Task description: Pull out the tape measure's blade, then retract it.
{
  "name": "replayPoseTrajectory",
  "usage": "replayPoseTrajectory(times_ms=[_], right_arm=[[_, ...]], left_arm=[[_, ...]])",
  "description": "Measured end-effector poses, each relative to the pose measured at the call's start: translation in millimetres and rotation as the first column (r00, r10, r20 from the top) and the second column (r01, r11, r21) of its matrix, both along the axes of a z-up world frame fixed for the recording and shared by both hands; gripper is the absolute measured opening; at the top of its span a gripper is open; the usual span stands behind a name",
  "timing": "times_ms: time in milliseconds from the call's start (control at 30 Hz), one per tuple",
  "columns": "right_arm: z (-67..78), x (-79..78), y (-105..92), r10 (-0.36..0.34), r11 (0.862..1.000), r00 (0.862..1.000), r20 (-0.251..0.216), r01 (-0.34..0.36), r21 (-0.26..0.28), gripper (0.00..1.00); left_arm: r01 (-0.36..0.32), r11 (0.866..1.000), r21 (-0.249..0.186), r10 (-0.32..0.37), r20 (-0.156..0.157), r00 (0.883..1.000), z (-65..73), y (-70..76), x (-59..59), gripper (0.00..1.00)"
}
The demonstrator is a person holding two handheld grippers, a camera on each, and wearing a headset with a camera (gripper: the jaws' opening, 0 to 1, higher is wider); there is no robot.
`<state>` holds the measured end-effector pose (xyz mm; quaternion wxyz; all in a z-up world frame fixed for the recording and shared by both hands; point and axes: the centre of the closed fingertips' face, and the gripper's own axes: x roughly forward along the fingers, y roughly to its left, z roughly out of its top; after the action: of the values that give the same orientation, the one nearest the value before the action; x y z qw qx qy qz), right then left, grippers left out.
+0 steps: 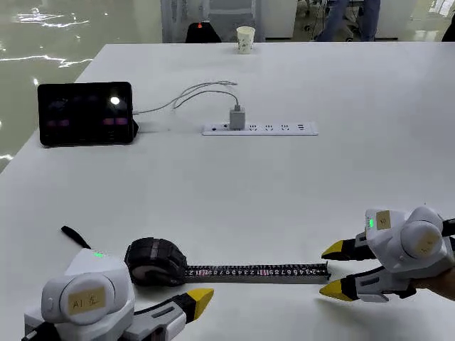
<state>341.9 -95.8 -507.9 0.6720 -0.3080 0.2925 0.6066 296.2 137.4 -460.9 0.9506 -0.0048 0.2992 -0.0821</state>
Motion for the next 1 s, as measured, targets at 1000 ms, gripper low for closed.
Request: replayPoseTrajectory(times_ms=[1000], right_arm=[[-13.4, 4.2, -1.5, 0.149, 0.987, 0.988, -0.034, -0.151, -0.058, 0.13]], left_arm=[[-0.114, 0.993, -0.036, 0.111, -0.068, 0.991, -19.0, 16.5, 22.3, 0.86]])
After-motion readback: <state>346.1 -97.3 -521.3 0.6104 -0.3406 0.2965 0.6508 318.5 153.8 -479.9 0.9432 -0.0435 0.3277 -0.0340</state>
